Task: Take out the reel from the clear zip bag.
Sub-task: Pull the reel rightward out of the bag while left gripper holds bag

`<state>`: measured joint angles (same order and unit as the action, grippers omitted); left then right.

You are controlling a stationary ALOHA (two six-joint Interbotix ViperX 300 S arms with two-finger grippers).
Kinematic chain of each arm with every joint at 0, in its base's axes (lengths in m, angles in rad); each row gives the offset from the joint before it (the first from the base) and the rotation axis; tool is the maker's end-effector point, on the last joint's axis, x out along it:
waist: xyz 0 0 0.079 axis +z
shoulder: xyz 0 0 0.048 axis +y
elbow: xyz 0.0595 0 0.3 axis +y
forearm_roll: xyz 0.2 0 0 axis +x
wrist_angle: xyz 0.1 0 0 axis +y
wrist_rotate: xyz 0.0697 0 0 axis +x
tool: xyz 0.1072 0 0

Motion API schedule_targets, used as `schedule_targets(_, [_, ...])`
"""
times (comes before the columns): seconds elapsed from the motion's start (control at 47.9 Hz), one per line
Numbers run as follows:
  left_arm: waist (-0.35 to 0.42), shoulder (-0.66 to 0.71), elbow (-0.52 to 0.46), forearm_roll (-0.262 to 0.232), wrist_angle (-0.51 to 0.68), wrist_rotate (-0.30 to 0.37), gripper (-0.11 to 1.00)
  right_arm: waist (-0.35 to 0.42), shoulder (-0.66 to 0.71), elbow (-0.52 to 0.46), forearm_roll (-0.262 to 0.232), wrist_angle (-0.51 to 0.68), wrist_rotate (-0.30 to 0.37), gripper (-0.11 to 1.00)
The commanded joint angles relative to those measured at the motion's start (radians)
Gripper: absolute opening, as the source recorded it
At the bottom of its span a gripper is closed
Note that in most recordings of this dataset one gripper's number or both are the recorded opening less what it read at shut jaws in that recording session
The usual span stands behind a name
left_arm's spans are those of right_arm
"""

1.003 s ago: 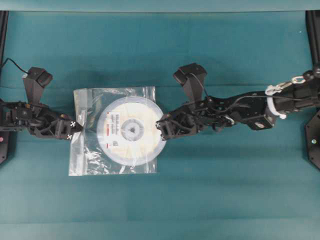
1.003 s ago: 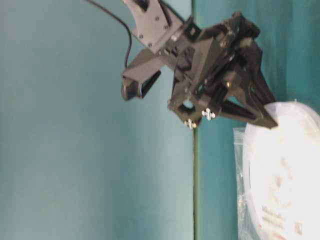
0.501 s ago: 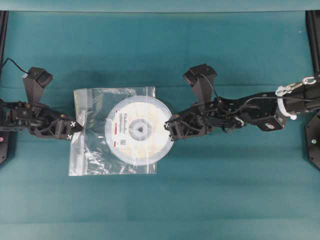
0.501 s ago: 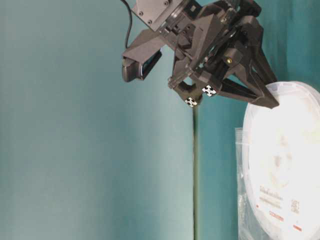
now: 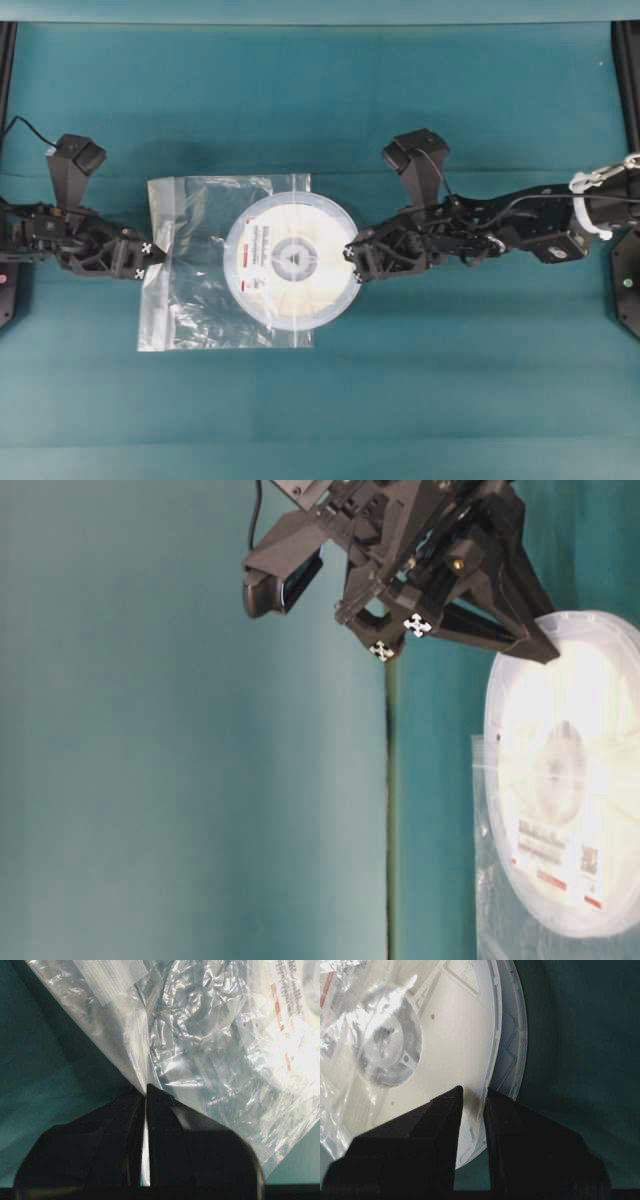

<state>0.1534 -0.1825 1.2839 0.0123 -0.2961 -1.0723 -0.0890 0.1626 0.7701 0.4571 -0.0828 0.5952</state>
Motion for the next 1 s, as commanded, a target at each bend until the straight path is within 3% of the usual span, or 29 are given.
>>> schedule_targets(0.0, [0.002, -0.002, -0.012, 0.003, -0.005, 0.002, 0.01, 0.003, -0.018, 0.014, 0.011, 0.0, 0.006, 0.18])
schedule_targets(0.731, [0.002, -0.002, -0.012, 0.003, -0.005, 0.002, 0.01, 0.003, -0.124, 0.126, 0.028, -0.003, 0.006, 0.15])
schedule_targets(0.982, [0.002, -0.002, -0.014, 0.003, -0.005, 0.002, 0.01, 0.003, -0.16, 0.17, 0.031, 0.0, 0.006, 0.06])
